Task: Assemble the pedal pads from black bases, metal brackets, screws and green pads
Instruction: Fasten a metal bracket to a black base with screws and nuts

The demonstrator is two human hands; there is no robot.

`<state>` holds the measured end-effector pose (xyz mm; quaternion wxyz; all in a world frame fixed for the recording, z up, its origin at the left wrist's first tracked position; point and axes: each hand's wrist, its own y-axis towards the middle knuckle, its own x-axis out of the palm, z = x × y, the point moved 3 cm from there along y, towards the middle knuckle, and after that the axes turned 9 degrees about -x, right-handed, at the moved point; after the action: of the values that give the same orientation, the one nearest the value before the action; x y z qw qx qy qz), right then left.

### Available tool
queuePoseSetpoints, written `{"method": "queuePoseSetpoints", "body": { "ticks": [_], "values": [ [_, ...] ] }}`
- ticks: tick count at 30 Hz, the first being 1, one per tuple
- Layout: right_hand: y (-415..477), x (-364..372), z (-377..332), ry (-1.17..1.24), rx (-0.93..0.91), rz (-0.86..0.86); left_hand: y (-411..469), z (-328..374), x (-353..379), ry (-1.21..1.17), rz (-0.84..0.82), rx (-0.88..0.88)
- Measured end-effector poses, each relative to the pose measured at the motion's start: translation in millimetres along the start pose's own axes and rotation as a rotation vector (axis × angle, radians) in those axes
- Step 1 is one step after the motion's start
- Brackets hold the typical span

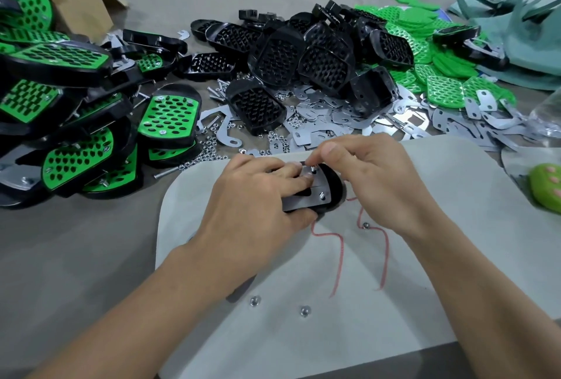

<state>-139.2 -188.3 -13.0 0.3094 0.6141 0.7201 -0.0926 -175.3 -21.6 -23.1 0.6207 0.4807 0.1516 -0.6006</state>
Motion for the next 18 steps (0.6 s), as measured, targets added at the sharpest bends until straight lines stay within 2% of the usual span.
{"method": "queuePoseSetpoints", "body": {
  "ticks": [3, 10, 14, 18],
  "values": [
    [1, 1, -5, -0.075, 0.031, 0.068, 0, -1, 0, 0.006, -0.026, -0.007],
    [0, 0, -1, -0.221, -0.038, 0.138, -1, 1, -3, -0.004, -0.022, -0.012],
    [-10, -13, 11, 0.136, -0.007, 0.129, 0, 0, -2, -0.025, -0.041, -0.048],
    [-12, -1, 11, 0.249, -0.025, -0.061, -1, -1, -1, 0.023, -0.058, -0.024]
  ]
}}
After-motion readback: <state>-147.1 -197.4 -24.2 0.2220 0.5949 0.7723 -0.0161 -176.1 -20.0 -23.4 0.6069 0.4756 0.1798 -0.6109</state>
